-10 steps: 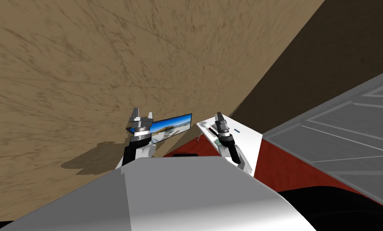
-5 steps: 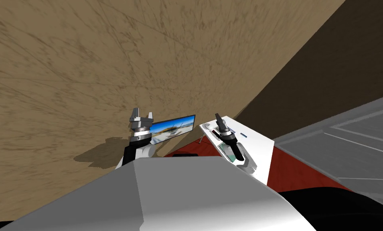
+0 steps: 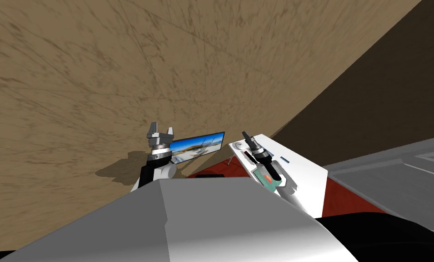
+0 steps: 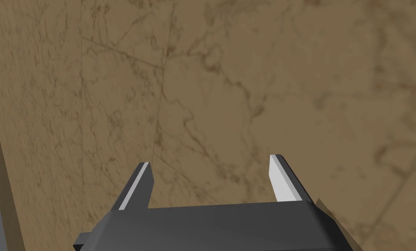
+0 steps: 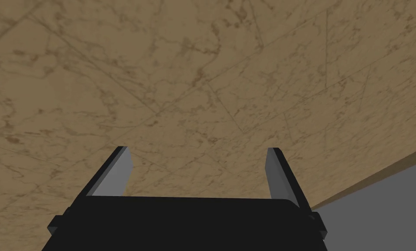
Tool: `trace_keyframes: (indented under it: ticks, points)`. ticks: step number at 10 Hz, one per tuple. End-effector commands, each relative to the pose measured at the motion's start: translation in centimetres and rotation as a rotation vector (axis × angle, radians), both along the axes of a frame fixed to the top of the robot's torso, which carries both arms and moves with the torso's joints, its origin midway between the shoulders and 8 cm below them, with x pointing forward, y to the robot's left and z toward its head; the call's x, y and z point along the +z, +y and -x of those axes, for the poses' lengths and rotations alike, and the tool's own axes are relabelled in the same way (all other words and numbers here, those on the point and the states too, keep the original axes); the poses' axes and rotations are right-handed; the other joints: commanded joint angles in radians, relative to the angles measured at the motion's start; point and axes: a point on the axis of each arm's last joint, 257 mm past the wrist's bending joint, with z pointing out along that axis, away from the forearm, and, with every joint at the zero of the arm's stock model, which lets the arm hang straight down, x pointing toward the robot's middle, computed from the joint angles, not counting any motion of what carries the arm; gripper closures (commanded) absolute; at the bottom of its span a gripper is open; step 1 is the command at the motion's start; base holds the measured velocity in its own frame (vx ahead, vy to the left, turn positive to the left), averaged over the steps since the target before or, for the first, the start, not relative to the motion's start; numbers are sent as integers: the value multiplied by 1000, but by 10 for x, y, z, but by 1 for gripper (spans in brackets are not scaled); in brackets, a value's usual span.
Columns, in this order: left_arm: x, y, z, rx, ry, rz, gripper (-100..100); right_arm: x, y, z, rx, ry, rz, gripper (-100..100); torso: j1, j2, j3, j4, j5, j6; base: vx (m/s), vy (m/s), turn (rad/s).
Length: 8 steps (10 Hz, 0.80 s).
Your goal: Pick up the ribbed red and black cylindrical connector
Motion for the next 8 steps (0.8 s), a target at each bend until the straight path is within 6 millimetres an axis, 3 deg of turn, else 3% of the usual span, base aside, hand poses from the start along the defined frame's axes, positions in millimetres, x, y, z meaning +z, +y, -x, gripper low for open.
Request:
trace_keyframes:
  ticks: [1,3,4,8]
  points:
    - [0,0,0,0,0,0,0,-15,-10,-6,-23,31,82,-100,0,0,0,0,0,0,66,-26,188]
    - [0,0,0,0,0,0,0,-41,-26,-12,-55,86,180,-100,-1,-1,-1,0,0,0,58,-20,158]
    - [0,0,0,0,0,0,0,-41,-26,-12,-52,86,186,-100,-1,0,0,0,0,0,35,-18,34]
    - [0,0,0,0,0,0,0,-111,-68,-11,-124,246,386,-100,-2,1,0,0,-1,0,37,-37,138]
